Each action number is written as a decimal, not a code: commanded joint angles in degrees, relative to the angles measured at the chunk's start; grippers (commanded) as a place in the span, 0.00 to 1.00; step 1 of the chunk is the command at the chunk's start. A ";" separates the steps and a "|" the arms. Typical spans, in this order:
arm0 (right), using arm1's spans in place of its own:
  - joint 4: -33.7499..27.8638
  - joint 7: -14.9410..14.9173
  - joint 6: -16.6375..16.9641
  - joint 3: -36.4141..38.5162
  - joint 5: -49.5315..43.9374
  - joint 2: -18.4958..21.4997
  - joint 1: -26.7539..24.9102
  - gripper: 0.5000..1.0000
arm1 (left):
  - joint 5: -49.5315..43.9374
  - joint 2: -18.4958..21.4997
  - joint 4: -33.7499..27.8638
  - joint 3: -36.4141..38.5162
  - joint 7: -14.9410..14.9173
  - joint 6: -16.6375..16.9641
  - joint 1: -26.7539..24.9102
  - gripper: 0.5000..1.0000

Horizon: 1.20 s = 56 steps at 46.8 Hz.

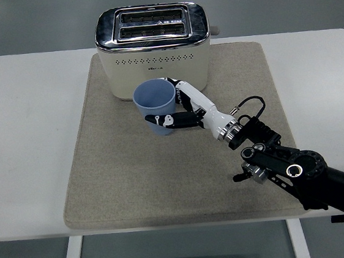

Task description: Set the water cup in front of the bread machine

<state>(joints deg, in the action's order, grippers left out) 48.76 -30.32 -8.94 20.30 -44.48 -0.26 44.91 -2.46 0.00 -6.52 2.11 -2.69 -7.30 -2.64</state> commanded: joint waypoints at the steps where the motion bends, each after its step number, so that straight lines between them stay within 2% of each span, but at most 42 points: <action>1: -0.51 -0.09 -0.02 0.09 0.01 0.17 0.00 0.00 | 0.00 0.00 0.02 0.00 0.05 0.00 0.00 0.99; 27: -1.92 -0.88 -0.11 0.00 -0.69 0.26 -0.52 0.00 | 0.00 0.00 0.02 0.00 -0.04 0.00 -0.09 1.00; 36: -1.92 -0.88 -1.52 -0.18 -0.69 0.26 -0.88 0.00 | 0.00 0.00 0.02 -0.09 0.05 0.00 0.00 0.99; 37: -1.92 -0.88 -1.60 -0.18 -0.69 0.26 -0.88 0.02 | 0.00 0.00 -0.07 0.00 -0.04 0.00 0.00 0.99; 43: -1.92 -0.88 -1.61 -0.18 -0.69 0.26 -0.88 0.31 | 0.00 0.00 -0.07 0.00 -0.04 0.00 0.00 0.99; 46: -1.92 -0.88 -1.61 -0.09 -0.78 0.26 -0.88 0.42 | 0.00 0.00 0.02 0.00 -0.04 0.00 0.00 0.99; 54: -1.92 -0.88 -1.61 -0.09 -0.69 0.26 -0.96 0.58 | 0.00 0.00 -0.07 0.00 -0.04 0.00 -0.09 0.99; 56: -1.92 -0.88 -1.61 -0.18 -0.69 0.26 -0.96 0.65 | 0.00 0.00 -0.07 0.00 -0.04 0.00 0.00 0.99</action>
<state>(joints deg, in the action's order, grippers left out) 46.84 -31.20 -10.55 20.21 -45.19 0.00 43.99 -2.46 0.00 -6.51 2.08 -2.70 -7.29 -2.67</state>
